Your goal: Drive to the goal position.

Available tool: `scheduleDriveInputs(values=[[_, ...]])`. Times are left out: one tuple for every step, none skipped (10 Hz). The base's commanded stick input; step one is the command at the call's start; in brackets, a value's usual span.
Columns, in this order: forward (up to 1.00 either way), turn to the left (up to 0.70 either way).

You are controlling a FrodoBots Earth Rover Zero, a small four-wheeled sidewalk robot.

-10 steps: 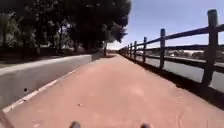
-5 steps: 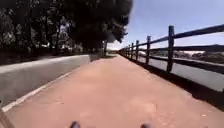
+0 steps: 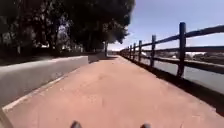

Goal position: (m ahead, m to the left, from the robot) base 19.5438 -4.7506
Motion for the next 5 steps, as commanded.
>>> scheduleDriveInputs(values=[[1.0,0.0],[1.0,0.0],[1.0,0.0],[1.0,-0.17],[1.0,-0.4]])
